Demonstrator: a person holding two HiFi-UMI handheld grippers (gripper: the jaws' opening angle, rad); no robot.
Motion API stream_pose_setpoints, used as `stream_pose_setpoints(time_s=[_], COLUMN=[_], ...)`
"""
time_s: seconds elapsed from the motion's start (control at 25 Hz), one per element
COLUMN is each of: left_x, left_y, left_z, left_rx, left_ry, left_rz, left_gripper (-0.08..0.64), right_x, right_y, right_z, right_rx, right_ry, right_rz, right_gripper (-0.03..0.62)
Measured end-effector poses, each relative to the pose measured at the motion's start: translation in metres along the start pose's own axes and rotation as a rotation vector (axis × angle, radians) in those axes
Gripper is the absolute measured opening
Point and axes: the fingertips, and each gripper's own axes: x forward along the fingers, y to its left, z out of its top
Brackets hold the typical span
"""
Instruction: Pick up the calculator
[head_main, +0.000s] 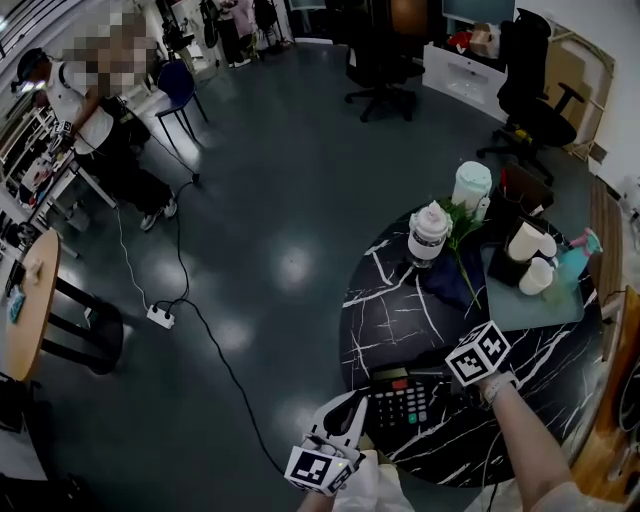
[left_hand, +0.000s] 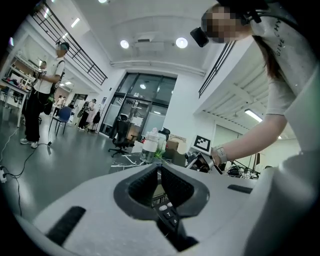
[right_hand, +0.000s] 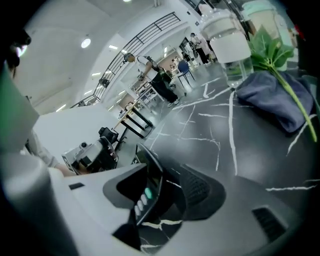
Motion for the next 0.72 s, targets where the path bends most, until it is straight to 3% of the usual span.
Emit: stream_pose_setpoints(time_s=[0.24, 0.4, 0.6, 0.72], left_x=[-0.004, -0.012, -0.017, -0.020], left_y=[0.002, 0.010, 0.012, 0.013], left_z=[-0.003, -0.001, -0.001, -0.002], left_rx=[-0.017, -0.068, -0.066, -0.069], left_ry=[0.013, -0.004, -0.002, 0.001], left_rz=[0.001, 0.036, 0.045, 0.044], left_gripper=[0.009, 0.009, 0.009, 0.009], right_x=[0.004, 0.004, -0.005, -0.013], right_y=[0.005, 0.012, 0.029, 0.036], right_z=[-0.001, -0.006, -0.010, -0.010], right_rx=[0.072, 0.067, 0.130, 0.176], right_ry=[0.018, 0.018, -0.078, -0.151], right_rz=[0.097, 0.135, 0.241, 0.262], right_gripper=[0.198, 0.120, 0.069, 0.057])
